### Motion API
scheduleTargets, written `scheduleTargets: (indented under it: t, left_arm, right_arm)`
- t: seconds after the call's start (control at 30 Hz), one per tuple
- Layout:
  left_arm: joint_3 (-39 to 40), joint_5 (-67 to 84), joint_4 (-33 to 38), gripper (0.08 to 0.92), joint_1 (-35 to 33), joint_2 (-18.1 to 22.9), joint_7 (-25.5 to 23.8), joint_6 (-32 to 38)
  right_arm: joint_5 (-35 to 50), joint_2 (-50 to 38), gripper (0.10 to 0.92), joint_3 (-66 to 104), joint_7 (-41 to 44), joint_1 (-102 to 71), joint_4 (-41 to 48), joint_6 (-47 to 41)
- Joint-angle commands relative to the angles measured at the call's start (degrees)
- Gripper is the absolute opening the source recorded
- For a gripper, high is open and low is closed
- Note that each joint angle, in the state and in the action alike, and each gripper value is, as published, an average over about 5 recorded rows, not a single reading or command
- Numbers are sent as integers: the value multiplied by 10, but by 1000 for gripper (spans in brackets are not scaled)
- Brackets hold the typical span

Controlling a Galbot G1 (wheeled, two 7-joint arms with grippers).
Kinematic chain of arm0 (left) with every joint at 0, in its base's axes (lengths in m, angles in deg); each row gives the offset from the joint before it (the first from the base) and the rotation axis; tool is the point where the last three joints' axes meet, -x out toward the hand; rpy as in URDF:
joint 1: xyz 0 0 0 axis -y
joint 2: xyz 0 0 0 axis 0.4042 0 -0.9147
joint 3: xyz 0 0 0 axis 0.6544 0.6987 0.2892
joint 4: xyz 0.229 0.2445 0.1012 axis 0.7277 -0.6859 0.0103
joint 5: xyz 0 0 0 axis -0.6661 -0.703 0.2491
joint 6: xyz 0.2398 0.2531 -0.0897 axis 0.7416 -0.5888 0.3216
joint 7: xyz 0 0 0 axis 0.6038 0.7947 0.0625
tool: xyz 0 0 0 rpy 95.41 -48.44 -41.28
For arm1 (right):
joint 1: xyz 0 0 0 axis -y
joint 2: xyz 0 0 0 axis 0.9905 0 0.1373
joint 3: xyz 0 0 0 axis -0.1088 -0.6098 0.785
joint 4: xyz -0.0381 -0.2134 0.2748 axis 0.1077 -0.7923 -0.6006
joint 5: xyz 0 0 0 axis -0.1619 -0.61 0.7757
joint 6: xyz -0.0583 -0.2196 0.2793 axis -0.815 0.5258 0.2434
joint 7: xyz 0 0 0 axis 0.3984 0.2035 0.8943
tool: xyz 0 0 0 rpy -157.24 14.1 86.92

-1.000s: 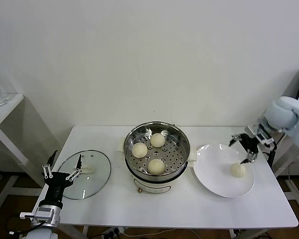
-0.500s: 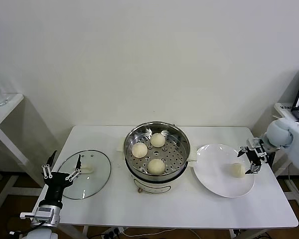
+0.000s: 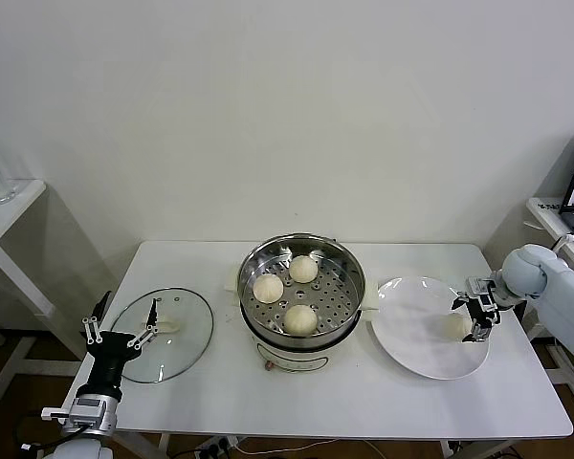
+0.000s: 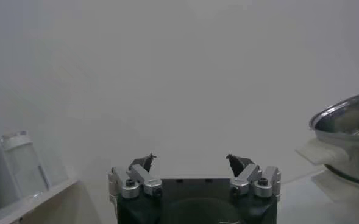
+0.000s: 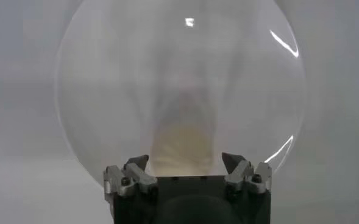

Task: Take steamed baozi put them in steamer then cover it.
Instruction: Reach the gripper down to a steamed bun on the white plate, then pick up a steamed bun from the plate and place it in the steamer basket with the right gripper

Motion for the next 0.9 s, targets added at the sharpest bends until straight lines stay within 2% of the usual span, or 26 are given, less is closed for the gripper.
scheduleTargets:
  t: [0.03,0.27,0.43,0.57,0.73,0.9]
  left_arm:
    - [-2,0,-2,823,-1,-1,0,0]
    - [-2,0,-1,823,-1,-1,0,0]
    - [0,0,-3,823,1,-1,0,0]
    - [1,0,-4,823,1,-1,0,-1]
    - [3,0,-2,823,2,-1,0,-2]
    - [9,0,-4,823,5,0,0,-1]
  right_arm:
    - [-12,14,823,19,-9,-18,22,0]
    - [-10,17,812,20,-9,-16,24,0]
    - [-9,17,702,19,-9,-14,24,2]
    - [8,12,653,14,-6,-5,17,0]
    - [86,-25,645,-57,7,63,-27,-26]
    - [204,-87,647,-181,33,198,-122,-89]
